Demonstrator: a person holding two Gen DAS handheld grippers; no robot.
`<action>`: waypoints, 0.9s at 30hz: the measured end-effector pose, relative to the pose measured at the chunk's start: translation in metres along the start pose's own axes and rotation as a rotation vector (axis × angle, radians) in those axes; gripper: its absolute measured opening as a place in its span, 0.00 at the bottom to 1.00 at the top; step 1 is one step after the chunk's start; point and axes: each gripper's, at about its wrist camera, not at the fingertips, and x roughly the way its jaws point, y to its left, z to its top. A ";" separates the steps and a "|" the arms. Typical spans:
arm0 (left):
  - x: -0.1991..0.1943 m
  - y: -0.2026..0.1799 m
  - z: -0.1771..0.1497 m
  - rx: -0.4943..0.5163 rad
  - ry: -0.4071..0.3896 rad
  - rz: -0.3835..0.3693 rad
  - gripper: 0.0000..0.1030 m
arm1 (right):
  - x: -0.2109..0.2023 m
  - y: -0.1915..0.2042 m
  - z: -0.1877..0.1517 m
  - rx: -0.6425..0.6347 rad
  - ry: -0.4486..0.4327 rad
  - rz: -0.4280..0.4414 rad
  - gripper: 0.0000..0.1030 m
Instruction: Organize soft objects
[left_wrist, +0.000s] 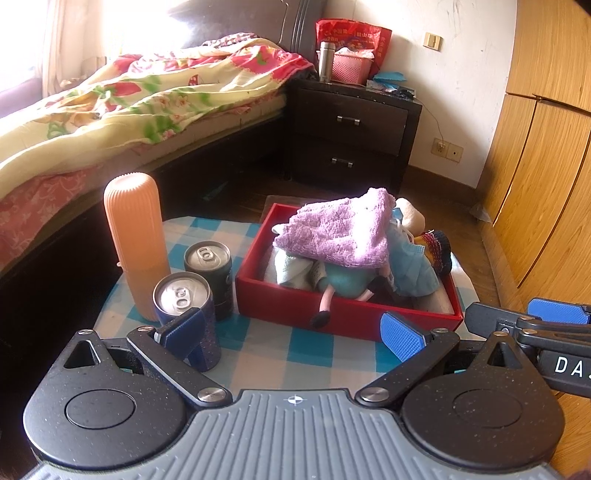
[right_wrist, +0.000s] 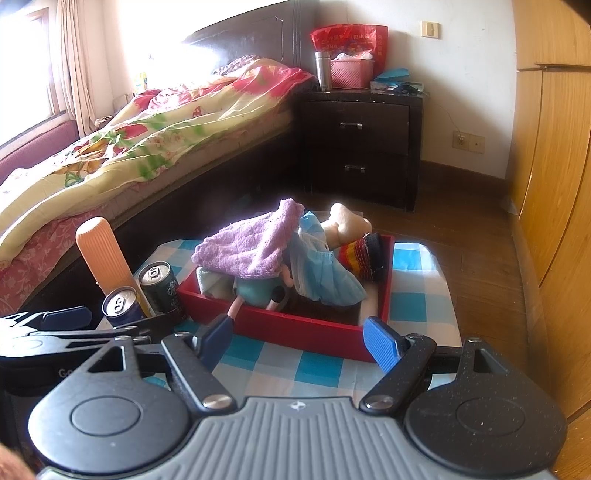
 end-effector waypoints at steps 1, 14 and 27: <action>0.000 0.000 0.000 0.001 0.000 0.001 0.94 | 0.000 0.000 0.000 0.000 0.000 0.000 0.55; 0.000 0.000 0.000 0.005 -0.001 0.004 0.94 | 0.000 0.000 0.000 0.000 0.000 0.000 0.55; -0.002 -0.002 0.001 0.042 -0.015 0.032 0.94 | 0.002 0.000 -0.002 0.000 0.003 0.006 0.55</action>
